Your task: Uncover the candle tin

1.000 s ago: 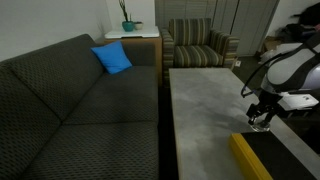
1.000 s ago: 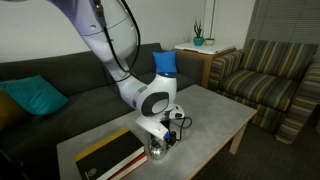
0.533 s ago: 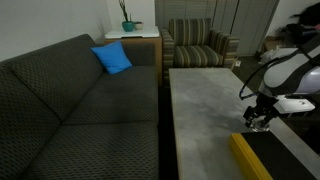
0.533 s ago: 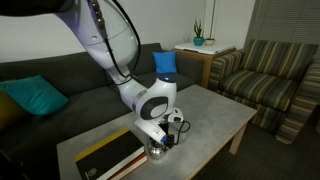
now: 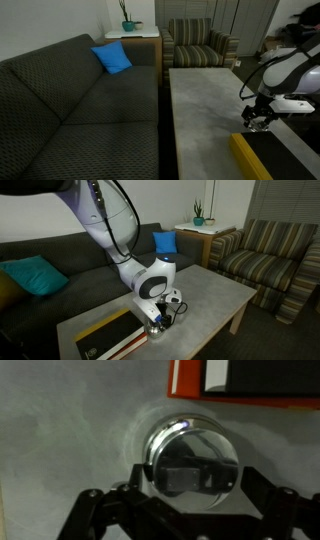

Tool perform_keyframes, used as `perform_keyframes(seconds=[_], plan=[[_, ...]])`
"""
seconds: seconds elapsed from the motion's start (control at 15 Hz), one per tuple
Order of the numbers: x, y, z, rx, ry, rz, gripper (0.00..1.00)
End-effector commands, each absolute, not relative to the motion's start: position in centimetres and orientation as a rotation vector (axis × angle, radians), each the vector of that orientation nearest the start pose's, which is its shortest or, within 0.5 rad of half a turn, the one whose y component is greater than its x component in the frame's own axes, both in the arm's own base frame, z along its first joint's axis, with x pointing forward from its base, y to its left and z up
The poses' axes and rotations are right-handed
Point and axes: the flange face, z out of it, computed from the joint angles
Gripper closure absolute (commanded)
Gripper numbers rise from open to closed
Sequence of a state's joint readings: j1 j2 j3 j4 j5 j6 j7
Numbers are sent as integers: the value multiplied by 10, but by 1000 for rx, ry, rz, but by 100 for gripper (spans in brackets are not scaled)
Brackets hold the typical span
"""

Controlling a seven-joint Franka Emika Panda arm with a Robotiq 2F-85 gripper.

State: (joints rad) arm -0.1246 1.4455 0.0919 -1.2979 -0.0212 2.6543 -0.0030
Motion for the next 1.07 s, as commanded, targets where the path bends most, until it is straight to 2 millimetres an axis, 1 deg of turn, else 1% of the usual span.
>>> perform_keyframes(seconds=[0.0,0.2,0.47,0.73,1.0], plan=[[621,-26,-134,-3041,211,172,0],[619,-23,-131,-3055,252,185,0],[620,-24,-118,-3081,300,187,0],[622,-24,-111,-3077,299,191,0],[621,-26,-122,-3044,288,212,0]])
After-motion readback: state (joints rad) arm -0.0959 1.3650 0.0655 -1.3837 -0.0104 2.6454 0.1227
